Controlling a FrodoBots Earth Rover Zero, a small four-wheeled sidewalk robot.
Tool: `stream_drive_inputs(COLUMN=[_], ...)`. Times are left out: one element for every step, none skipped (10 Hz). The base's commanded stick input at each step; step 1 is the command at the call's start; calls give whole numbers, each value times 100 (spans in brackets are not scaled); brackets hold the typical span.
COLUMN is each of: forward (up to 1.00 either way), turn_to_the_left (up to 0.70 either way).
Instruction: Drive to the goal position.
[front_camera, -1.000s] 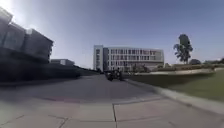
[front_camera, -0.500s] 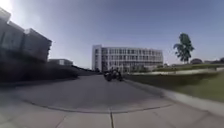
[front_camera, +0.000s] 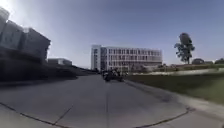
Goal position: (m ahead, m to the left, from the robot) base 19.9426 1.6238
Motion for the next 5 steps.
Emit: stream_drive_inputs(forward=[100, 100, 100, 100, 100], turn_to_the_left=[0, 1, 18, 35, 40])
